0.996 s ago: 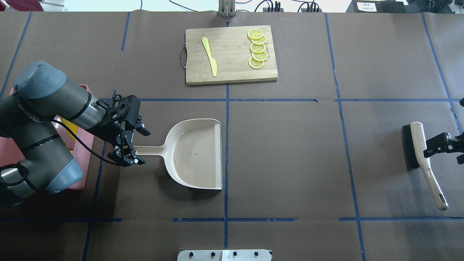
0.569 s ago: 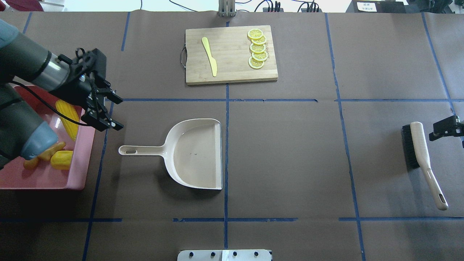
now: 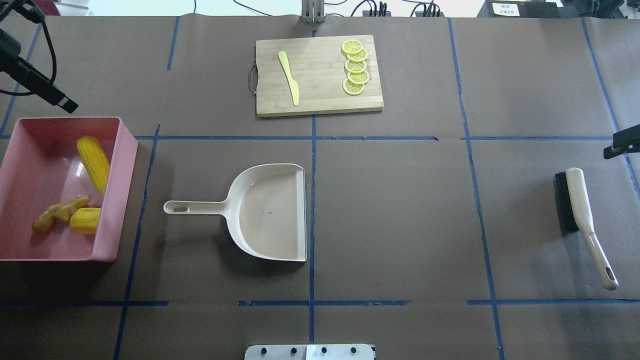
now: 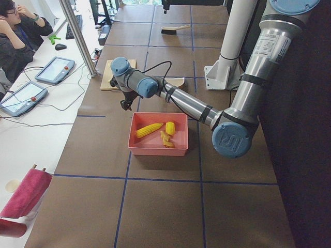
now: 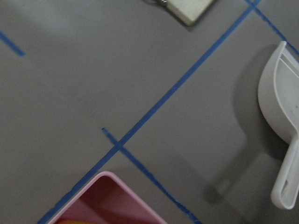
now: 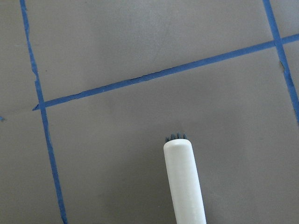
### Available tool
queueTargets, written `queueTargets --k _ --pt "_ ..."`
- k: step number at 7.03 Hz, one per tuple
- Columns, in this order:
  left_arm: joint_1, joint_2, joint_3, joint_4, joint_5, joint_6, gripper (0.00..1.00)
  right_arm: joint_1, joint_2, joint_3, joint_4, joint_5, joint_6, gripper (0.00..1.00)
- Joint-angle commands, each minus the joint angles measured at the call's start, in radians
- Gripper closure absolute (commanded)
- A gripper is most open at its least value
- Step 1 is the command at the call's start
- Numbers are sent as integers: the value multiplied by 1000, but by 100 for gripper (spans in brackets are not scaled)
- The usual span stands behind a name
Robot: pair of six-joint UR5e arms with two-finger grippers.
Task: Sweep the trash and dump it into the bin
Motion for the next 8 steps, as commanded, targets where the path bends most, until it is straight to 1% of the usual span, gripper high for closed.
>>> queueTargets --k 1,2,3,4,5,6,7,8 --pt "-76 52 71 50 12 -36 0 20 15 -13 -3 -13 -22 0" --pt "-204 54 144 117 12 -25 0 55 48 -64 -5 -18 -97 0" --pt "-259 50 219 154 12 -1 0 88 57 -120 -3 -13 -214 0" --pt "-281 57 261 160 12 18 0 122 62 -156 -5 -10 -299 0" --pt "-285 86 281 162 4 42 0 156 62 -187 0 -3 -371 0" --pt "-285 123 280 154 -1 42 0 179 59 -220 1 0 -468 0" --pt "-276 122 297 174 8 21 0 207 50 -272 3 25 -601 0" --pt "-279 149 291 168 7 21 0 252 48 -341 6 80 -683 0"
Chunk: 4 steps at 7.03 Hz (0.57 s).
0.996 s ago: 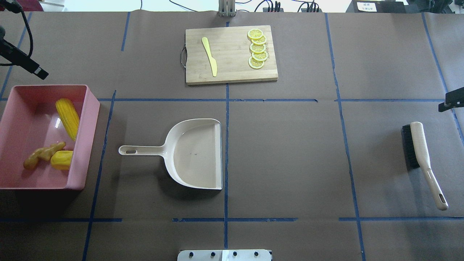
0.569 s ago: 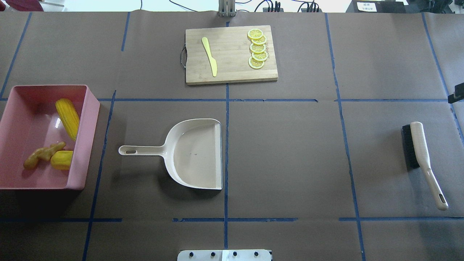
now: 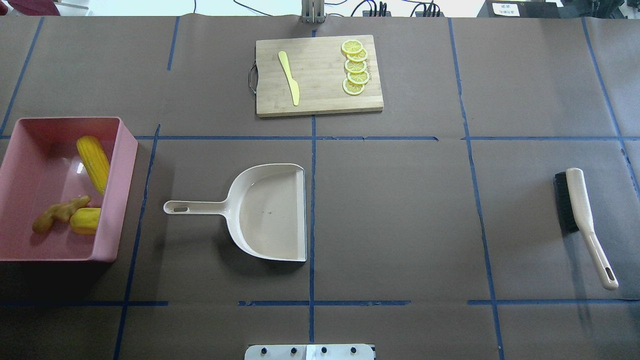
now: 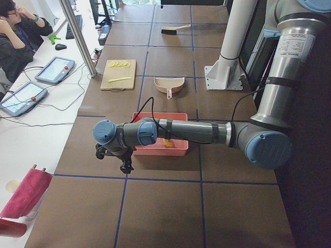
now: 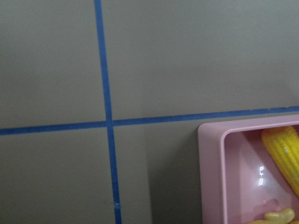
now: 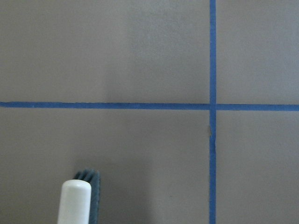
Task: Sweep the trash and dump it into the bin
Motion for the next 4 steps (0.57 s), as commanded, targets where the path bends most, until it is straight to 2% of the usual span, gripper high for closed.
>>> queueTargets --k 1,3,4 --pt "0 59 -7 -8 -5 -9 0 57 -6 -86 3 50 -132 0" --pt "-6 112 -64 -9 3 -9 0 63 2 -100 5 36 -111 0" --pt "-9 113 -93 -8 4 -86 0 75 11 -111 6 36 -111 0"
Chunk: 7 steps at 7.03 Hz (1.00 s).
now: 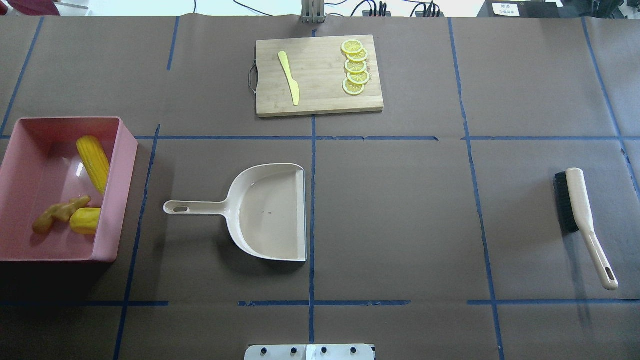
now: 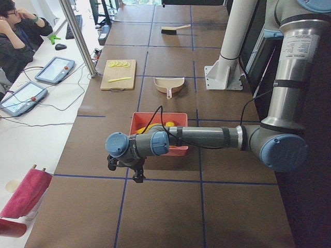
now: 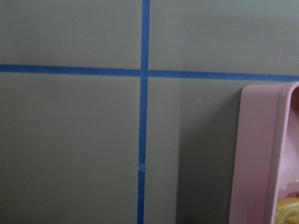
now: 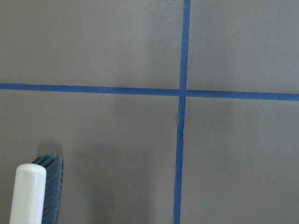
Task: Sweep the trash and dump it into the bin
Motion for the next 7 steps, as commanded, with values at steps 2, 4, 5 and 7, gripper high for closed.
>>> queueTargets --k 2,4,5,7 --pt "-13 12 -81 -1 71 -179 0 19 3 -12 2 -1 1 0" --pt "-13 9 -98 -4 208 -193 0 19 -7 -18 2 0 2 0" --pt "-13 18 -92 -56 213 -191 0 19 -9 -18 0 0 4 0" --pt "-13 73 -69 -184 204 -187 0 19 -9 -18 2 0 5 0"
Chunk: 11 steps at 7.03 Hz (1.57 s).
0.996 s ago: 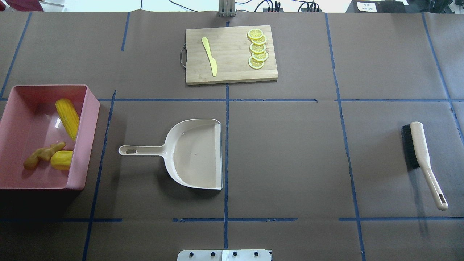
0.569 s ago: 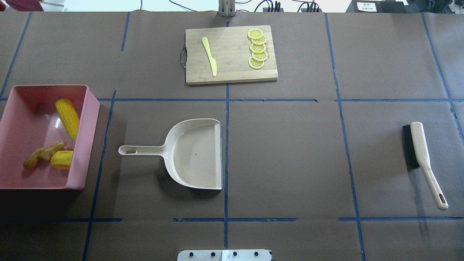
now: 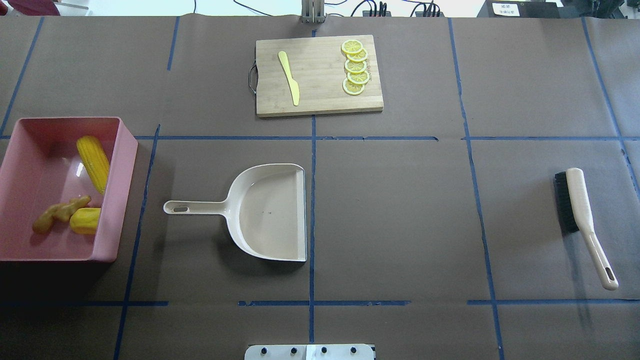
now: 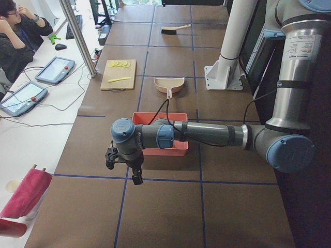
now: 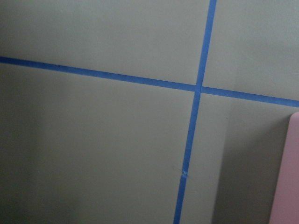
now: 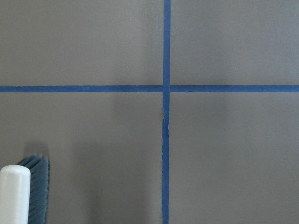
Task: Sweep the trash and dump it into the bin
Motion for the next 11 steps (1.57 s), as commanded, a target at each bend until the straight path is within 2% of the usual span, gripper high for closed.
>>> queueTargets --k 1,2,3,4,9,10,11 --pt "0 61 4 -102 -4 1 0 0 -2 -2 -1 2 1 0" --pt "0 64 9 -102 -15 4 0 0 -2 0 -1 3 3 0" --pt "0 84 0 -101 -101 12 0 0 -2 0 -1 3 3 0" --pt "0 93 -5 -98 -123 30 0 0 -2 0 -1 3 3 0" --pt "0 93 -3 -98 -119 32 0 14 -17 -21 -1 6 -17 0" --pt "0 93 -3 -98 -119 32 0 66 -11 -9 -13 27 -17 0" --pt "0 93 -3 -99 -119 32 0 104 -8 -2 -57 85 -19 0"
